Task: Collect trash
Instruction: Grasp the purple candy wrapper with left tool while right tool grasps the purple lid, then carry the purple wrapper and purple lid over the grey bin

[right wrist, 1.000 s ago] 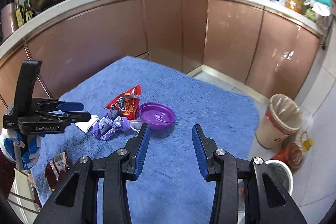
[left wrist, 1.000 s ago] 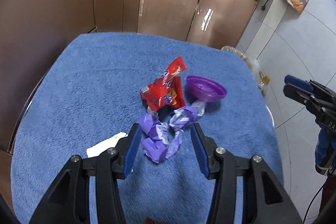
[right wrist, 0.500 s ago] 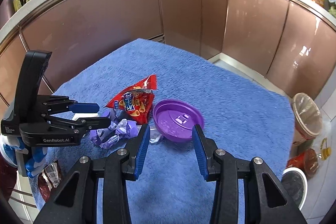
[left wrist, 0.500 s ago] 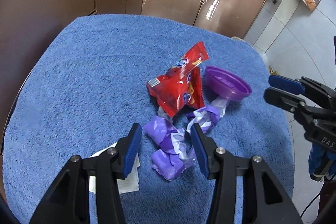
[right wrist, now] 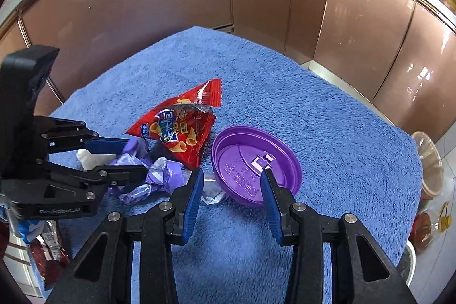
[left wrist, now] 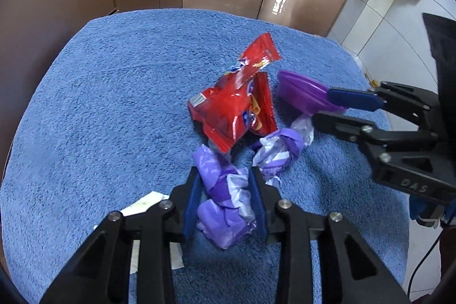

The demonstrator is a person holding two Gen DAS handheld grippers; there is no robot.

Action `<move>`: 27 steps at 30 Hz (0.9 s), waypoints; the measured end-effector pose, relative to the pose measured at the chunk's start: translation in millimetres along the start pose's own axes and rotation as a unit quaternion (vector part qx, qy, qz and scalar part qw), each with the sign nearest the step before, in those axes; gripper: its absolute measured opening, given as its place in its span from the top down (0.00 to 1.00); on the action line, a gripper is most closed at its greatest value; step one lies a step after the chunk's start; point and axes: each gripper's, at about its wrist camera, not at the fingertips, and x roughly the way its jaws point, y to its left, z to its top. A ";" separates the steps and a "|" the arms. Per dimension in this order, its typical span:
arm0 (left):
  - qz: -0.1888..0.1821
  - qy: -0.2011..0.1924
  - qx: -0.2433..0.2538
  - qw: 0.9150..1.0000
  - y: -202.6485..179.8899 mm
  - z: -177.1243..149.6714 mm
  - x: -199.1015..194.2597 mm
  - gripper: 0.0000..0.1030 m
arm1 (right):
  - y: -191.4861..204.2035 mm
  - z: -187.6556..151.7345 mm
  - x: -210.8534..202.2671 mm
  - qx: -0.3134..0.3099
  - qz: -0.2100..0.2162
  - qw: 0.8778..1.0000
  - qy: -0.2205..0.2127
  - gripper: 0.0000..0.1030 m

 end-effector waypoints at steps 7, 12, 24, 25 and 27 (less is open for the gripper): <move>-0.004 0.000 0.018 1.000 -13.5 -0.5 0.7 0.71 | -4.4 -4.4 5.2 0.000 0.013 1.000 0.003 0.87; -0.003 -0.001 0.026 1.000 -22.4 -4.9 -4.9 0.71 | -6.2 -12.9 -1.2 -0.005 0.017 1.000 -0.002 0.92; -0.001 -0.022 0.023 0.999 -30.0 -10.3 -43.9 0.71 | -12.7 -32.4 -55.0 0.010 0.026 0.999 -0.041 0.97; -0.002 -0.023 0.024 0.999 -31.4 -11.3 -47.6 0.71 | -12.1 -35.4 -60.9 0.011 0.026 0.999 -0.044 0.97; -0.002 -0.027 0.027 0.999 -34.7 -15.4 -55.8 0.71 | -8.6 -38.6 -69.5 0.011 0.027 0.998 -0.049 0.97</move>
